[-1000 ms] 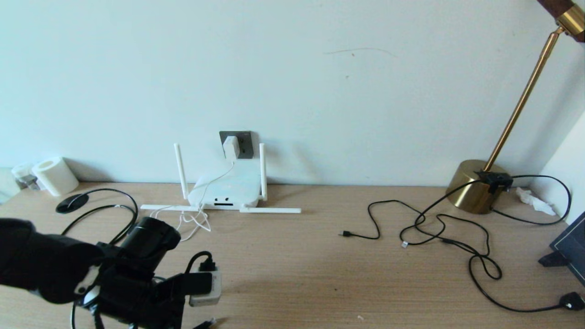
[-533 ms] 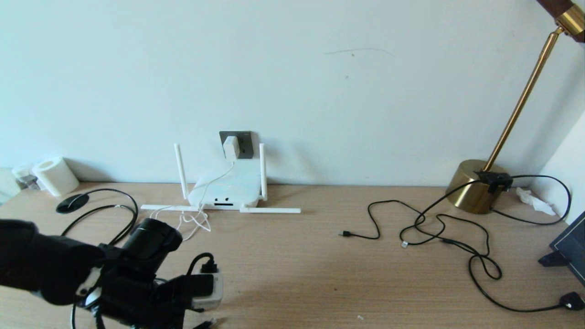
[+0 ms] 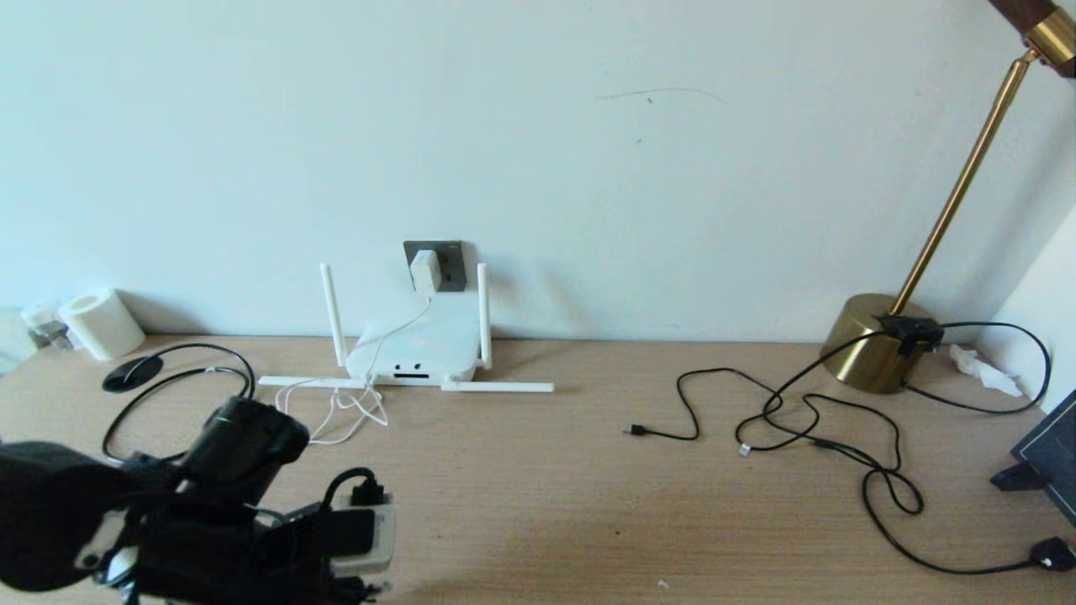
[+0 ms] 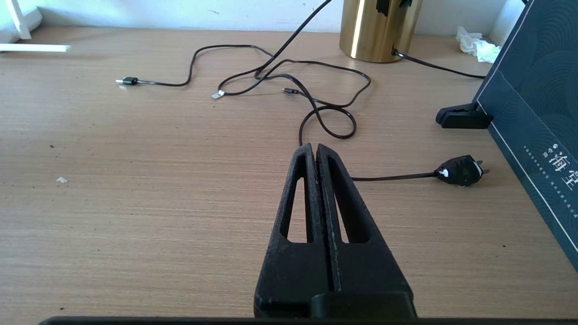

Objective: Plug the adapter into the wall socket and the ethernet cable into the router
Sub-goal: Pick up cable, then hand it to the other hand

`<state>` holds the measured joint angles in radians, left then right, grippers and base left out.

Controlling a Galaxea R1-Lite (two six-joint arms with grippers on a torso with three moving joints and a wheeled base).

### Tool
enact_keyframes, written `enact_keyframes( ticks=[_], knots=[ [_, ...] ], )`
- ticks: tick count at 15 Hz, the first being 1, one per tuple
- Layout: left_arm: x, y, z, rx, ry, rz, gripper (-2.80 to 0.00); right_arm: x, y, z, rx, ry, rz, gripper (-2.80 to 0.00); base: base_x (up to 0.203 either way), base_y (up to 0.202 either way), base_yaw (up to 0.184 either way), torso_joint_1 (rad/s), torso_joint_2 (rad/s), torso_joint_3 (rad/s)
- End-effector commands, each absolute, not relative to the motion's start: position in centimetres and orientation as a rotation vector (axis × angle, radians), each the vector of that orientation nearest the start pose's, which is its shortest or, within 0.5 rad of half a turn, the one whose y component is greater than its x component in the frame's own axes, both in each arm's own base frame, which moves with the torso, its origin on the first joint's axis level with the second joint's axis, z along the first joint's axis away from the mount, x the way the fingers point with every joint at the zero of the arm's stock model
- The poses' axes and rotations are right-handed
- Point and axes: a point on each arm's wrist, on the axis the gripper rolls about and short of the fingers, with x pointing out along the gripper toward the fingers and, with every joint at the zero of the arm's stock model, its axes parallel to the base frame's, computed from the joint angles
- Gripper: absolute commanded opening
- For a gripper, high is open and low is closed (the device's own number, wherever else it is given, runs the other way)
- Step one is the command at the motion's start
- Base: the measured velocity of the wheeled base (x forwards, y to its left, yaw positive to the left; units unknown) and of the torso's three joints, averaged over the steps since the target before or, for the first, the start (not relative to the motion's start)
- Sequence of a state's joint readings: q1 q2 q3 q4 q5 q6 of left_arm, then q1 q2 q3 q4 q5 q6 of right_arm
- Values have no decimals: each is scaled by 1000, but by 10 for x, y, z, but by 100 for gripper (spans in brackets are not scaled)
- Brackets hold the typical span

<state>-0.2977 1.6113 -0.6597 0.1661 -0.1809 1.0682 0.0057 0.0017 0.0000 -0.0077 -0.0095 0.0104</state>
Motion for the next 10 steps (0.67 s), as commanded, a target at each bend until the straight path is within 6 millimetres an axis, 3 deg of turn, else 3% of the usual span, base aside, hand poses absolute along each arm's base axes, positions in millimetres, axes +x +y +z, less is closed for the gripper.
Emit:
enact_keyframes(
  ticks=[1,4,6,8,10],
  knots=[
    [201,-77,149,1043,595,-958,-280,-23,0,76,11,-5,-3,-280,0,0,0,0,0,0],
    [192,-125,209,1106,307,-1015,-280,-23,0,76,11,-6,-3,-280,0,0,0,0,0,0],
    [176,-153,235,1126,193,-1024,-280,-23,0,76,11,-6,-3,-280,0,0,0,0,0,0],
    [163,-171,247,1100,152,-1013,-280,-23,0,76,-2,-6,-2,-280,0,0,0,0,0,0],
    [159,-174,249,1088,137,-996,-280,-23,0,80,4,-23,4,-280,0,0,0,0,0,0]
  ],
)
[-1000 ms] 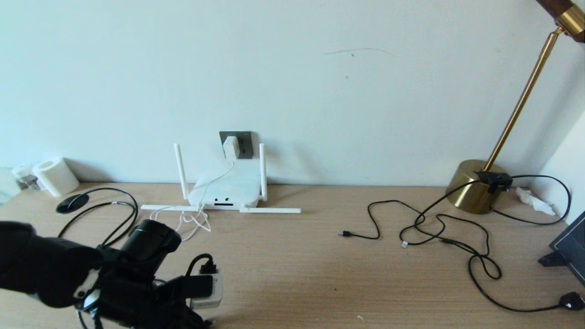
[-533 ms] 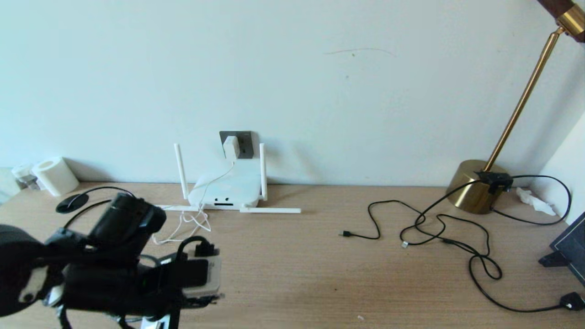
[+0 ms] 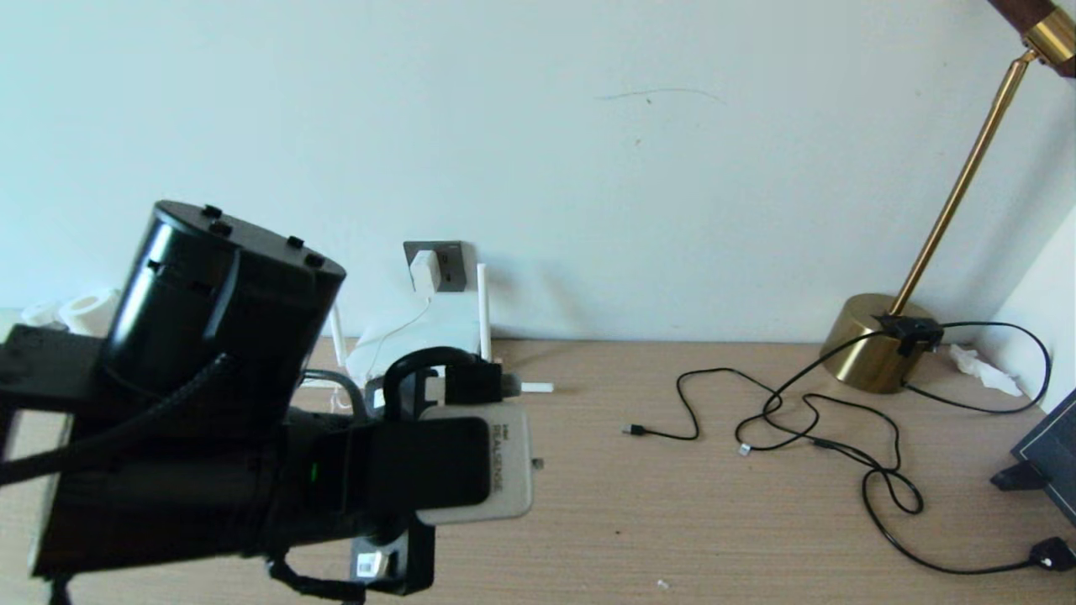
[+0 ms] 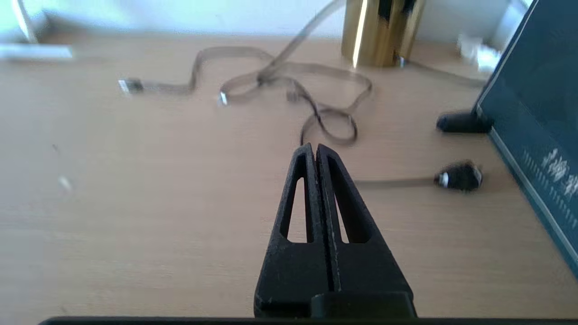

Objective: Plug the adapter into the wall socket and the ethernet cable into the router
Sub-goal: Hand it to the other hand

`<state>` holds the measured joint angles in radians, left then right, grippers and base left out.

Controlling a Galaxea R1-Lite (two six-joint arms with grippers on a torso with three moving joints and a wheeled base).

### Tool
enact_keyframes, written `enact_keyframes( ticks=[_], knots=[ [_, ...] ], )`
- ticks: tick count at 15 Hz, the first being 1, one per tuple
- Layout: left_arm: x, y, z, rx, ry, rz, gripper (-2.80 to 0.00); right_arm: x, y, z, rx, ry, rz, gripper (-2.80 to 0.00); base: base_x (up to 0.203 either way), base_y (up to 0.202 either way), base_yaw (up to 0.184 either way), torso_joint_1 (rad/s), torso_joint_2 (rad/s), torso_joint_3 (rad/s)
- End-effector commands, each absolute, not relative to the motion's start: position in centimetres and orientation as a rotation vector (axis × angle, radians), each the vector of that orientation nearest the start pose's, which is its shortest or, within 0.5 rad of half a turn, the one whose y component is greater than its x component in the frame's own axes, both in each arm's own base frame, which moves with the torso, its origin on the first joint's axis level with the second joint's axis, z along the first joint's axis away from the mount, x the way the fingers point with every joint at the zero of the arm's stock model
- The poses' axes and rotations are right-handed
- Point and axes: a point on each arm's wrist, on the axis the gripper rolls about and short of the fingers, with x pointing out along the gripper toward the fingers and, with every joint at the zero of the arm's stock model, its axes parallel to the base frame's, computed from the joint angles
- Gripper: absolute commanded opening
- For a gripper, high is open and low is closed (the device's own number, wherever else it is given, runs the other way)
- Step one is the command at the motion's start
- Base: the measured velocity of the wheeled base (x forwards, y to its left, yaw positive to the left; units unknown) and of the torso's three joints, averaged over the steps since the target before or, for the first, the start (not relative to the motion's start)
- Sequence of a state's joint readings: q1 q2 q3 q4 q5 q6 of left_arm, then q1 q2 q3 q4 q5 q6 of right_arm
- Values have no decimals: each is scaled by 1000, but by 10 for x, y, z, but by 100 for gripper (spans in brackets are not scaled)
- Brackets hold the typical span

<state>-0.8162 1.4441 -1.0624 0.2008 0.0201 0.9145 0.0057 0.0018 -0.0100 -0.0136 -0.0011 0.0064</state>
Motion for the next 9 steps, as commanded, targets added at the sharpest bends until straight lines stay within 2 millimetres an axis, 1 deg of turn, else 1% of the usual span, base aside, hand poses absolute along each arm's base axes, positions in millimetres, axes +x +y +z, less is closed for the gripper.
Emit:
enact_keyframes(
  ticks=[1,2,3,4,5,6,7,8,9],
  knots=[
    [158,-174,251,1082,118,-985,-280,-27,0,93,16,-64,12,-280,0,0,0,0,0,0],
    [158,-173,253,1074,97,-974,-280,-33,0,115,39,-110,31,-280,0,0,0,0,0,0],
    [159,-174,252,1071,94,-969,-280,-40,1,144,69,-139,61,-280,0,0,0,0,0,0],
    [158,-173,252,1075,96,-958,-280,-43,2,178,113,-138,117,-280,0,0,0,0,0,0],
    [158,-173,254,1078,95,-936,-280,-35,4,203,164,-73,201,-280,0,0,0,0,0,0],
    [161,-175,256,1075,84,-922,-280,-23,6,217,209,10,309,-280,0,0,0,0,0,0],
    [165,-178,258,1071,82,-909,-280,-13,10,228,247,88,466,-280,0,0,0,0,0,0],
    [168,-181,260,1067,79,-901,-280,-8,13,236,263,135,617,-280,0,0,0,0,0,0],
    [172,-180,261,1064,84,-886,-280,-9,15,241,262,149,709,-280,0,0,0,0,0,0]
  ],
)
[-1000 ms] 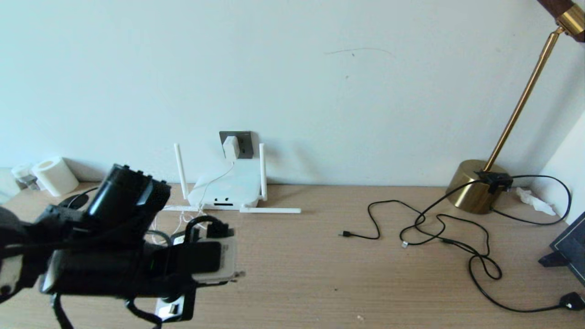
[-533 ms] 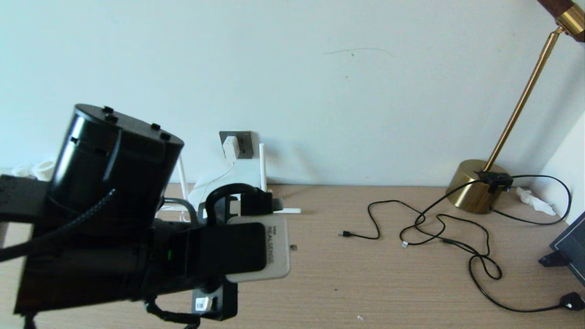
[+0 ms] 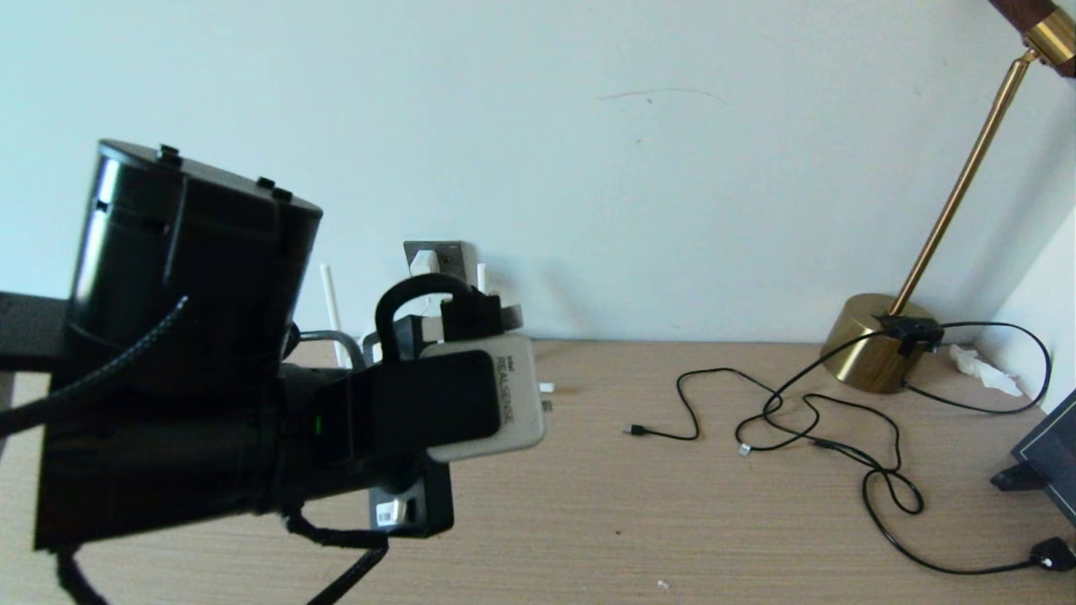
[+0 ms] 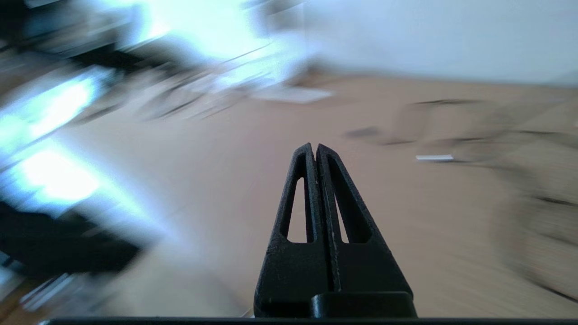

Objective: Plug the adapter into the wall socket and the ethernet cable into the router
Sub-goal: Hand it to the other hand

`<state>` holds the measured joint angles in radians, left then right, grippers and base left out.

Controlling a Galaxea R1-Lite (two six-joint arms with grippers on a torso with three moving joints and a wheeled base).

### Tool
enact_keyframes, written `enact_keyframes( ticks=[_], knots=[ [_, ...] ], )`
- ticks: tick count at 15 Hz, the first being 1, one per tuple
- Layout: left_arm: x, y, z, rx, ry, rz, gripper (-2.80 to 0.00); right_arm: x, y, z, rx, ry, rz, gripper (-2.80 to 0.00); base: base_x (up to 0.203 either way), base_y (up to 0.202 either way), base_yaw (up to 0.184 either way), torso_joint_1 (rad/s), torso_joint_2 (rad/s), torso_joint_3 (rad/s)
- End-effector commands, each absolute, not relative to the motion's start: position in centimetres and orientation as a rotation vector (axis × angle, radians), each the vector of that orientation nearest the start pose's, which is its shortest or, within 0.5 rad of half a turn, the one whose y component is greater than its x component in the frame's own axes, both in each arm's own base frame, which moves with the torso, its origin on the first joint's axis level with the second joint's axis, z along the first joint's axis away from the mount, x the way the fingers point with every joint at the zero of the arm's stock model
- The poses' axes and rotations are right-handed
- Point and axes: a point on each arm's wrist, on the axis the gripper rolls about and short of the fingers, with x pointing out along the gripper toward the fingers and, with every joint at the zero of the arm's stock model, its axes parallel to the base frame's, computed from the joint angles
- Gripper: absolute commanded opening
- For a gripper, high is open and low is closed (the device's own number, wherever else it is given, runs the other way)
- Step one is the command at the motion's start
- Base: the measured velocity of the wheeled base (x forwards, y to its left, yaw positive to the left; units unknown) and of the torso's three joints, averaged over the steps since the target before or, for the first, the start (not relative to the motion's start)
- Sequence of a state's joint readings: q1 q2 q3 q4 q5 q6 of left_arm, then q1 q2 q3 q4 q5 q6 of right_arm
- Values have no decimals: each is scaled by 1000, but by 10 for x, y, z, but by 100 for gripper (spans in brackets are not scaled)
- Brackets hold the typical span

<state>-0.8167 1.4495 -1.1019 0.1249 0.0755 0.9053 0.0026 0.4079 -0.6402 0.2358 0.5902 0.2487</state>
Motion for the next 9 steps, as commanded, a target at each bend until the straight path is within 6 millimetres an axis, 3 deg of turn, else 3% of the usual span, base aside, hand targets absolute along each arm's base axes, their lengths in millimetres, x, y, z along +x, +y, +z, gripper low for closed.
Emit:
enact_keyframes(
  ticks=[1,4,9],
  knots=[
    [179,-177,261,1060,100,-866,-280,-3,15,243,270,178,740,-280,0,0,0,0,0,0],
    [198,-188,266,1049,97,-844,-280,34,16,244,300,275,742,-280,0,0,0,0,0,0],
    [208,-193,263,1051,114,-836,-280,118,17,234,324,372,739,-280,0,0,0,0,0,0]
  ],
)
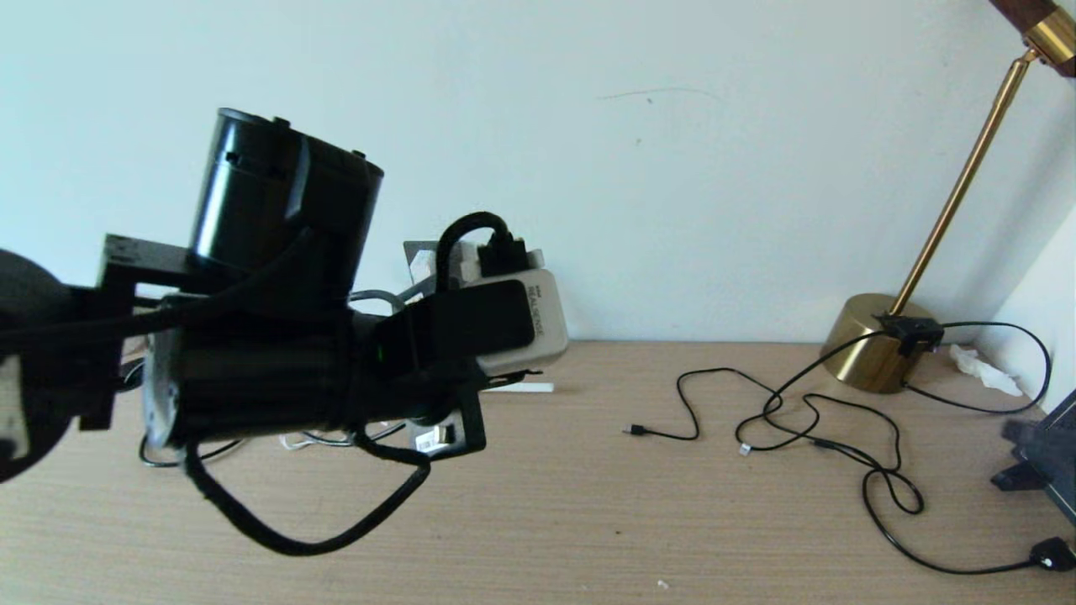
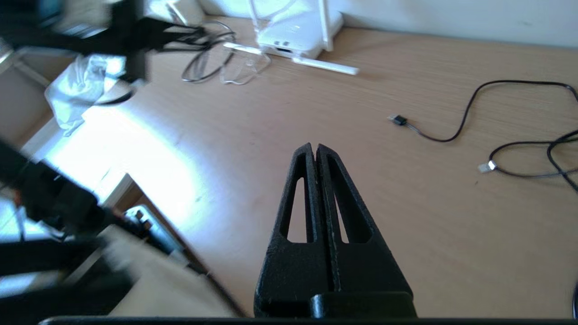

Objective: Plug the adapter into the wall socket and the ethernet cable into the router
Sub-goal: Hand it to the other hand

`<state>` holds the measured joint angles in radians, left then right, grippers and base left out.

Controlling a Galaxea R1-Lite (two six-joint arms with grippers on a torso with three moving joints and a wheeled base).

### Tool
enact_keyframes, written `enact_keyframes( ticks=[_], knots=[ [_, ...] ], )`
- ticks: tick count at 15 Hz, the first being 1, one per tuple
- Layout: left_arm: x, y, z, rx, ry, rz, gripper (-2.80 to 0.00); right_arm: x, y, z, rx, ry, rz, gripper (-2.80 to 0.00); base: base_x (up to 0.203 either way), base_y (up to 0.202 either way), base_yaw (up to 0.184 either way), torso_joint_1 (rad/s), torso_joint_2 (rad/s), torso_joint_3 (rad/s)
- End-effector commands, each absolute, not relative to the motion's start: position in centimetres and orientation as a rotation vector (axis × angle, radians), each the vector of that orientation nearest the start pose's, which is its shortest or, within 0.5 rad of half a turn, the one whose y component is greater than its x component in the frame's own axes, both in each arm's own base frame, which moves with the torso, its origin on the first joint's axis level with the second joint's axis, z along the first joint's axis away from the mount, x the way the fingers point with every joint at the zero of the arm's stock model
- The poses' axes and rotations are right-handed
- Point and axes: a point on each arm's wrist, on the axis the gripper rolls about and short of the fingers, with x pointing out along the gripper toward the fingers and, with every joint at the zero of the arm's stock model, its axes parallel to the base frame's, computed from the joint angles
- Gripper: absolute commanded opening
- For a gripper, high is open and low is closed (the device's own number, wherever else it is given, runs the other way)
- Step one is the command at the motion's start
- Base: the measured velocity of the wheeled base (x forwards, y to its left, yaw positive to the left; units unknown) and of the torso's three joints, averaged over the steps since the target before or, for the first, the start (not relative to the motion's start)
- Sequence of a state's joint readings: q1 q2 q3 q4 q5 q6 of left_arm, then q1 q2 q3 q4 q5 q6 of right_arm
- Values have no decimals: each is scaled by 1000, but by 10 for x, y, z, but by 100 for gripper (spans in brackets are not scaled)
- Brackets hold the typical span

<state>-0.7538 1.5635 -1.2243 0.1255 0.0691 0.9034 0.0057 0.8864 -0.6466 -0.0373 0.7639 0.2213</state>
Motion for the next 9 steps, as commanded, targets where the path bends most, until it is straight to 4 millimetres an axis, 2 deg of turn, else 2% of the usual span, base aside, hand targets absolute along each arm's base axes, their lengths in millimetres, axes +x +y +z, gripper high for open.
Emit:
enact_keyframes(
  ticks=[1,3,5,7,9],
  knots=[
    [211,-195,262,1053,119,-838,-280,139,19,230,325,386,738,-280,0,0,0,0,0,0],
    [215,-199,263,1052,114,-831,-280,174,36,221,293,400,718,-280,0,0,0,0,0,0],
    [218,-201,266,1044,89,-808,-280,195,72,214,237,379,696,-280,0,0,0,0,0,0],
    [216,-201,267,1043,88,-808,-280,204,104,209,207,345,672,-280,0,0,0,0,0,0],
    [211,-203,266,1047,80,-826,-280,209,130,222,252,321,724,-280,0,0,0,0,0,0]
  ],
)
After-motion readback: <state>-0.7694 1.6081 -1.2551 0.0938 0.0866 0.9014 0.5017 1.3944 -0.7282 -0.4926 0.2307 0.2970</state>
